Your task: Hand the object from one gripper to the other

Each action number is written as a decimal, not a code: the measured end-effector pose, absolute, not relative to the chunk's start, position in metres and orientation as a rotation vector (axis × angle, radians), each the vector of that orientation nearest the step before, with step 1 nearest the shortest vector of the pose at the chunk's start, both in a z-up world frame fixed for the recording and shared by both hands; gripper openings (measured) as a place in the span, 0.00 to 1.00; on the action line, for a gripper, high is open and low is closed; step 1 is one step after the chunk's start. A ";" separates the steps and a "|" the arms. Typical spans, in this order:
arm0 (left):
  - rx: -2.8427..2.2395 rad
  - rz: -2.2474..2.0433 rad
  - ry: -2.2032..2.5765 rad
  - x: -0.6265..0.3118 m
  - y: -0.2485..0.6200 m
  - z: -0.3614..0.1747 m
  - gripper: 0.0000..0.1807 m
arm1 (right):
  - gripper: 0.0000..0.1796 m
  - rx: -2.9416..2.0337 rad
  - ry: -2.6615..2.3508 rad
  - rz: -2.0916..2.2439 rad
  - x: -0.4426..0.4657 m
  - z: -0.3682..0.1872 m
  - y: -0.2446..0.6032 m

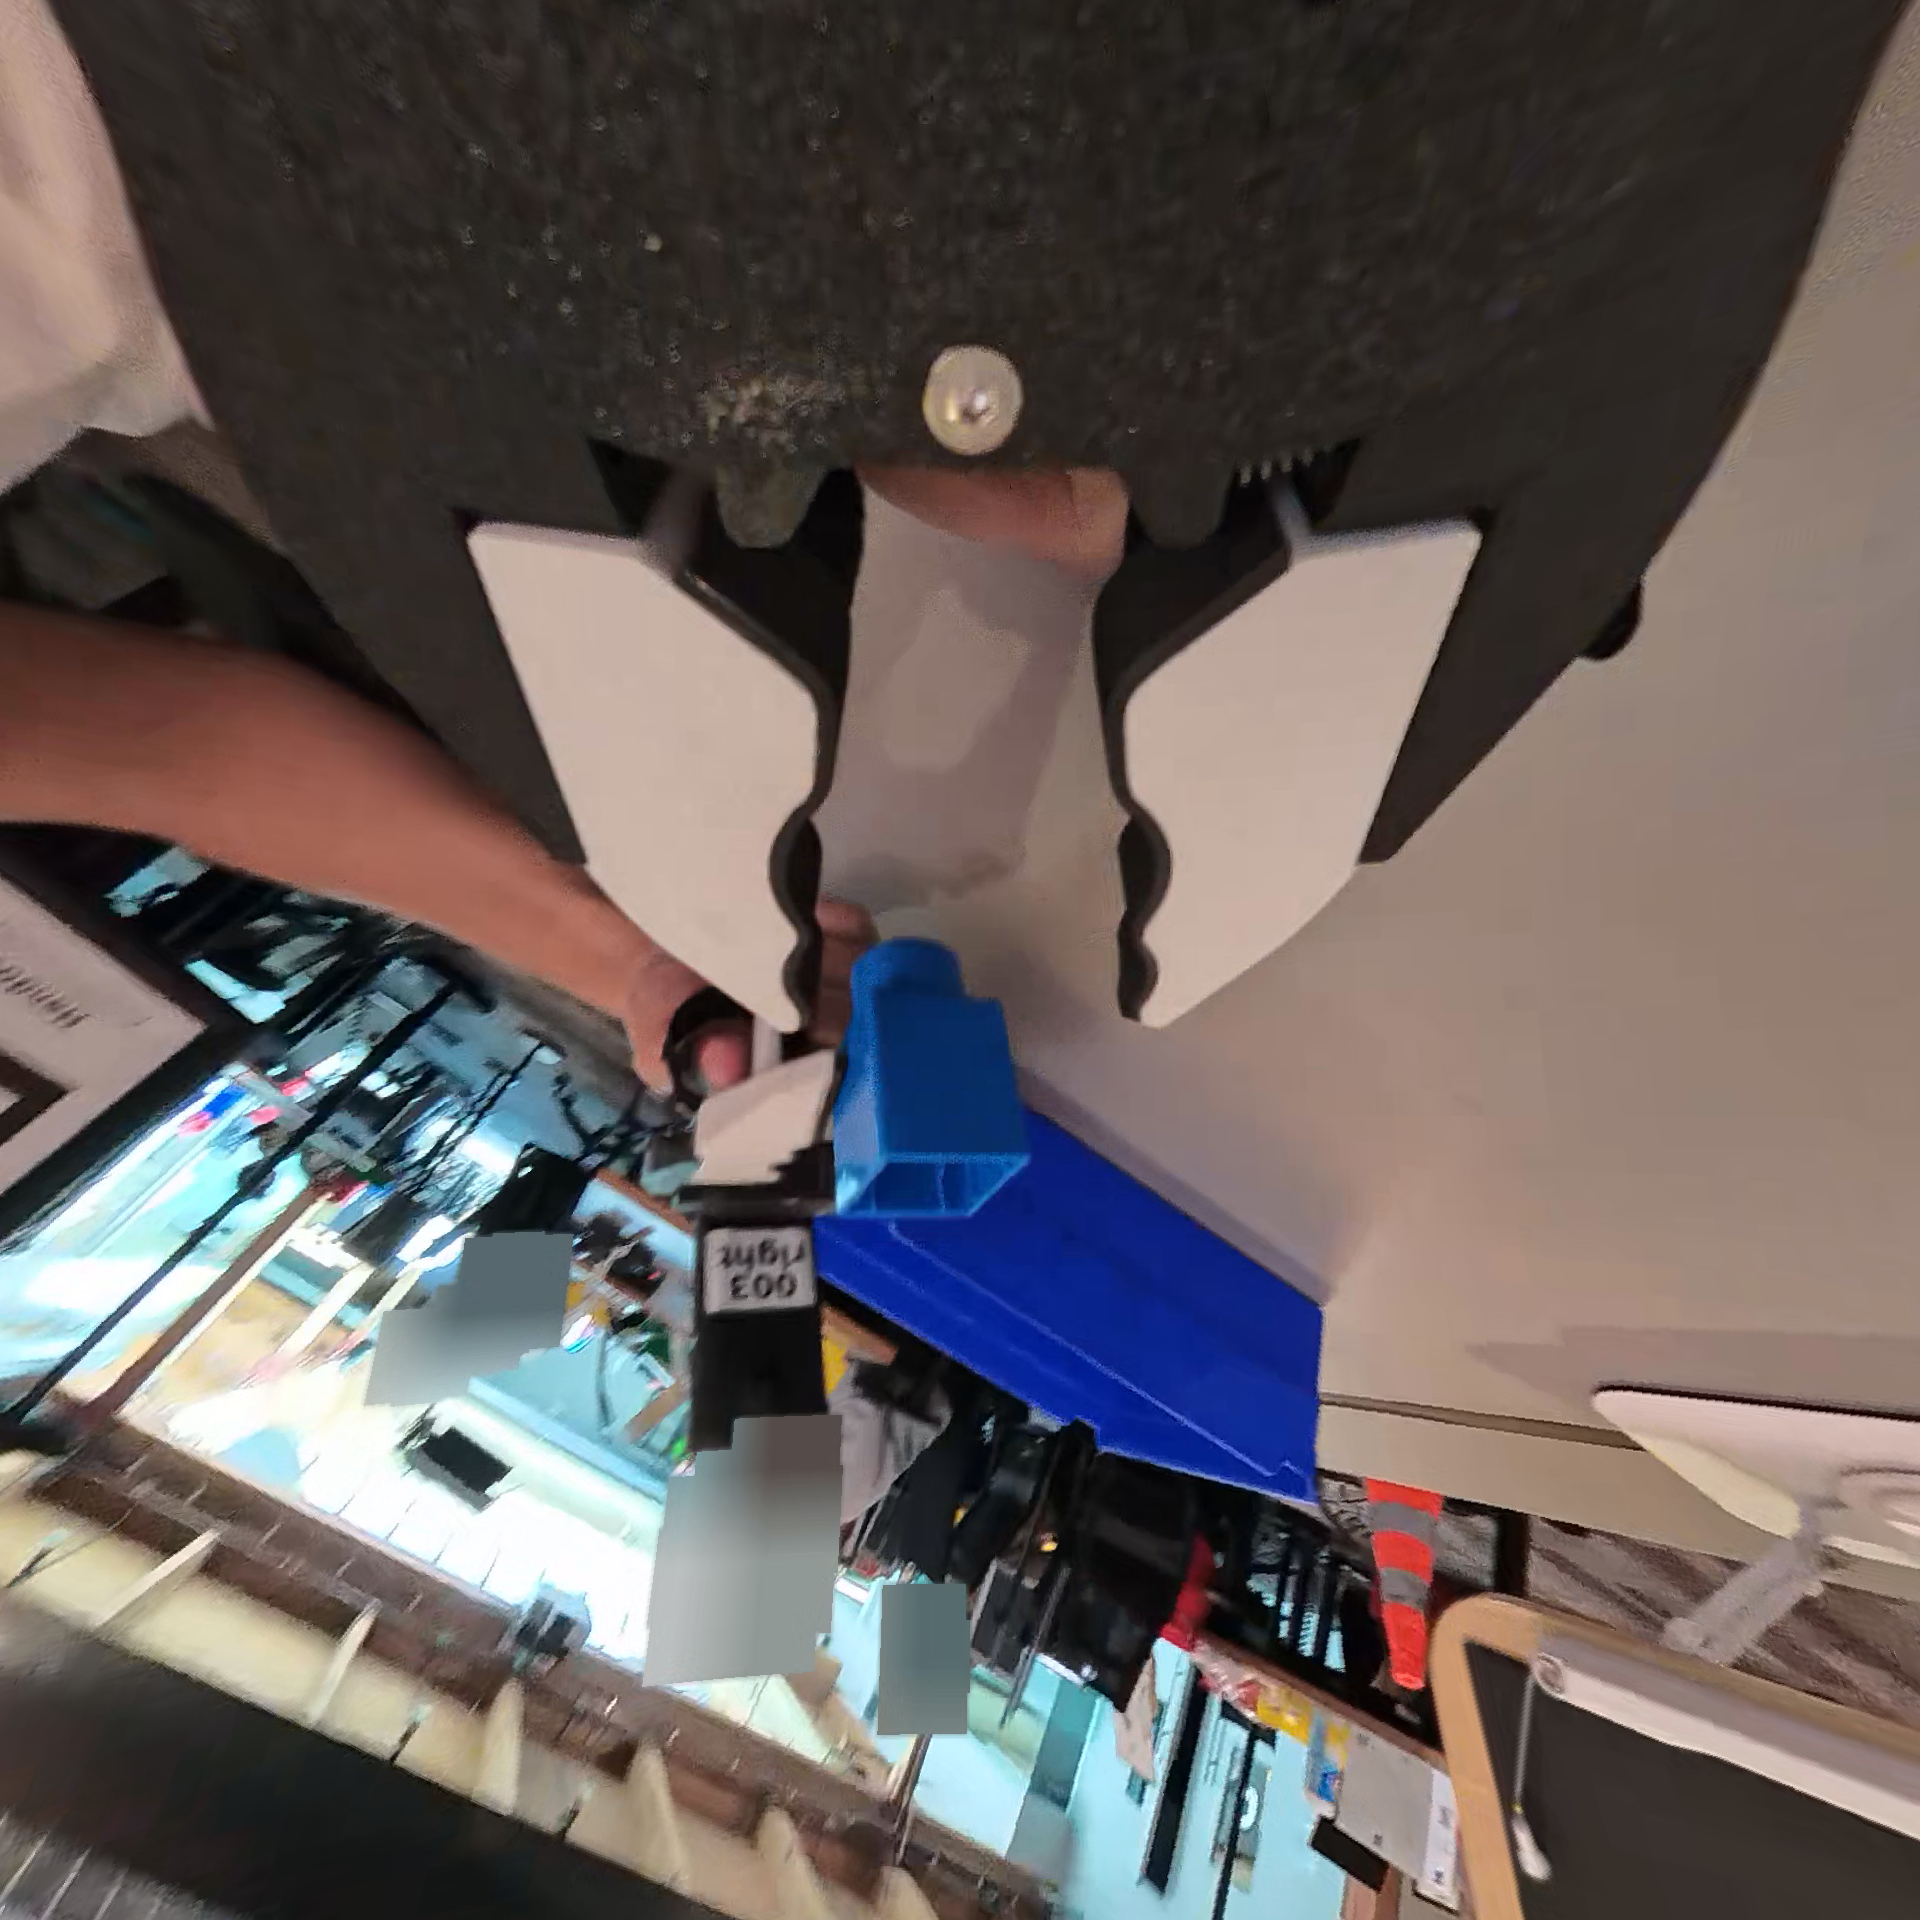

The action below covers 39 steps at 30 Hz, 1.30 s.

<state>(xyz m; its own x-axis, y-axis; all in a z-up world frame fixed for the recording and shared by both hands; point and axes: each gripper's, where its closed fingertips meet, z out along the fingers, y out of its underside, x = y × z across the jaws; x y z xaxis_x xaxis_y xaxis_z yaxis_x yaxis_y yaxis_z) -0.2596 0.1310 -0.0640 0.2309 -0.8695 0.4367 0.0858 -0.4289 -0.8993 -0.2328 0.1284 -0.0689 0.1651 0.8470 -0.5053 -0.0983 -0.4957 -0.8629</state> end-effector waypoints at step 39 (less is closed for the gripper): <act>-1.119 0.223 1.235 -0.260 0.150 -0.093 0.20 | 0.03 -1.947 -0.631 0.800 -0.265 -0.093 0.154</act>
<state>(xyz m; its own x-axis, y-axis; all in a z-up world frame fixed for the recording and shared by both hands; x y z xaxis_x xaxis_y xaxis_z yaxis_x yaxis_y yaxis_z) -0.2603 0.1501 -0.0932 0.3814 -0.4108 -0.8281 -0.6745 0.4890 -0.5532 -0.2647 0.1543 -0.0931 0.6590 0.6985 -0.2789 0.1090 -0.4555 -0.8835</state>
